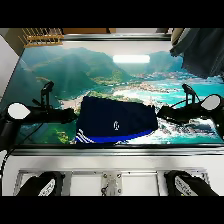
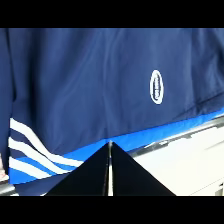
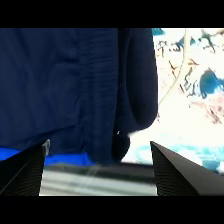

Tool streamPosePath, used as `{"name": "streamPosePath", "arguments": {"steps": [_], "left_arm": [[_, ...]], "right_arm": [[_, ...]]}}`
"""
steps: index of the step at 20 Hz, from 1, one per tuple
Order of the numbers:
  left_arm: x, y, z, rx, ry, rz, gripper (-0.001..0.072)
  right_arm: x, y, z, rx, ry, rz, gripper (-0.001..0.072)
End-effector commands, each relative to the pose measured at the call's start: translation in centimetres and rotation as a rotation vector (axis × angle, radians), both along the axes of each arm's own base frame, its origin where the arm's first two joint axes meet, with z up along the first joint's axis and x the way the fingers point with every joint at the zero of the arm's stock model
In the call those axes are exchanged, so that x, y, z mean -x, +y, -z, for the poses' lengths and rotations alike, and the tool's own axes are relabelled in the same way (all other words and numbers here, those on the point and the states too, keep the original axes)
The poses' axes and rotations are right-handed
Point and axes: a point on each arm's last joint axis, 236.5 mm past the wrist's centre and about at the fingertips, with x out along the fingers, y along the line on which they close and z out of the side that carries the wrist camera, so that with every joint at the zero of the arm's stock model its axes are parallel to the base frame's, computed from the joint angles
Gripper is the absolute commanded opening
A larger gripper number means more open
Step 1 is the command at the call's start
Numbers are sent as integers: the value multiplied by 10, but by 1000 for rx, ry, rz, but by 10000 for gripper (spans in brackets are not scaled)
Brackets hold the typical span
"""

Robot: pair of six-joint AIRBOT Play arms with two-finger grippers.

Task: Fold the clothes and pants, and hang the long-sleeved shirts on hangers.

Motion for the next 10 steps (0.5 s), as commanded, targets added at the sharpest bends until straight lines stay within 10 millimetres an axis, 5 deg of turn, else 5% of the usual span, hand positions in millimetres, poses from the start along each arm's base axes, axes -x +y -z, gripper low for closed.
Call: {"name": "streamPosePath", "arguments": {"steps": [1,5,10], "left_arm": [[4,-20,-4,6,-24,57,9],[7,-46,-9,19,-64,102,9],[11,-55,-9,25,-63,117,9]], "right_arm": [[-18,5,37,-108,-42,6,719],[-24,11,72,-150,-2,-28,720],[-29,16,97,-196,31,-16,720]]}}
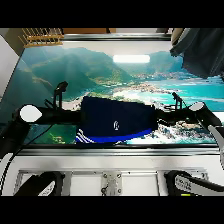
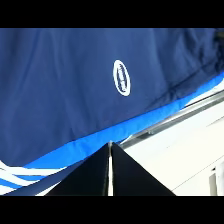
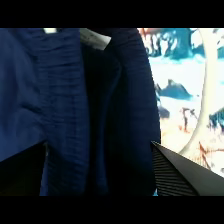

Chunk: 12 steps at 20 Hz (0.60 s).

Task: Fold the clothes and pants, and hang the long-sleeved shirts on hangers.

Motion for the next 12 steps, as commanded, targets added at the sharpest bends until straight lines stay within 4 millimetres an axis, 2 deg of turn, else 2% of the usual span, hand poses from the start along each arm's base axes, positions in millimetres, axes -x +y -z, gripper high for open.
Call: {"name": "streamPosePath", "arguments": {"steps": [1,4,7,10,11,12], "left_arm": [[-1,-6,-2,9,-7,-5,9],[-1,-5,-2,13,1,-18,9],[-1,-5,-2,13,1,-19,9],[-2,-5,-2,13,0,-19,9],[-1,-5,-2,13,0,-19,9],[-1,-5,-2,13,0,-19,9]], "right_arm": [[-2,14,17,-65,19,-17,720],[0,29,26,-105,43,-33,720],[0,48,24,-132,25,-76,720],[3,57,23,-132,16,-112,703],[4,58,23,-131,15,-118,522],[3,59,23,-132,12,-121,275]]}}
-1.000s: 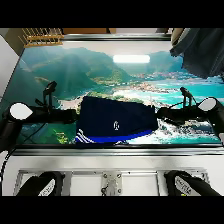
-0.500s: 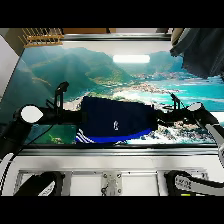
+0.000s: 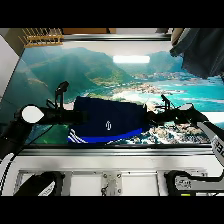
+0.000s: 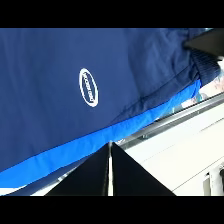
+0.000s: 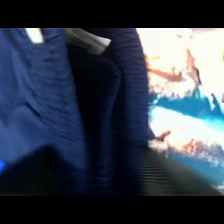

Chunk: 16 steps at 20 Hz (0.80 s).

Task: Fold the clothes and pants, and hang the long-sleeved shirts on hangers.

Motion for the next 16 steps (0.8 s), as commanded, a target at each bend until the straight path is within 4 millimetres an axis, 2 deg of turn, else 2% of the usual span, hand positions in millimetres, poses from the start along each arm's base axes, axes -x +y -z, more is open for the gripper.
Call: {"name": "streamPosePath", "arguments": {"steps": [1,3,5,7,8,9,10,12,13,14,16], "left_arm": [[0,0,0,0,-1,0,9],[0,0,0,0,-2,0,9],[0,0,0,0,-1,0,9],[-1,0,-1,1,-5,-3,9],[-1,0,-1,1,-5,-3,9],[-1,0,-1,1,-5,-3,9],[-1,0,-1,1,-6,-3,9],[-2,0,-1,2,-8,-5,9],[-2,0,-1,2,-8,-5,9],[-2,0,-1,2,-8,-5,9],[-4,0,-2,4,-17,-11,9]], "right_arm": [[-1,10,-5,-24,-24,-27,97],[-6,14,-11,-48,-62,-32,12],[-23,11,-27,-45,-127,-17,11],[-57,-11,-65,-7,-255,34,11],[-79,-33,-91,25,-328,97,10],[-98,-62,-116,69,-386,180,10],[-115,-100,-142,125,-442,285,10],[-127,-184,-188,234,-514,528,10],[-122,-225,-206,284,-537,646,10],[-109,-267,-220,339,-546,763,10],[-67,-334,-226,454,-491,938,10]]}}
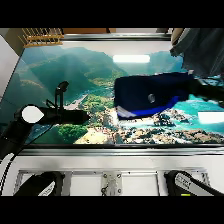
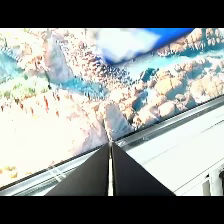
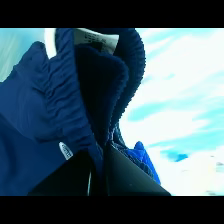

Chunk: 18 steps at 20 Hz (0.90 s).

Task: Fold the clothes and pants, and hang the long-sleeved shirts on hangers.

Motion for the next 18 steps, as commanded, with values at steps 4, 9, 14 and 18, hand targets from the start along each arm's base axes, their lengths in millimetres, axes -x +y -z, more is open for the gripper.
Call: {"name": "streamPosePath", "arguments": {"steps": [4,9,14,18], "left_arm": [[-6,0,-3,5,-23,-13,9],[-6,0,-3,5,-23,-12,9],[-6,0,-3,4,-23,-12,9],[-6,0,-3,4,-23,-12,9]], "right_arm": [[139,-176,-13,141,202,596,10],[213,-152,39,58,427,704,10],[246,-97,87,-21,561,646,11],[257,-85,95,-3,619,569,175]]}}
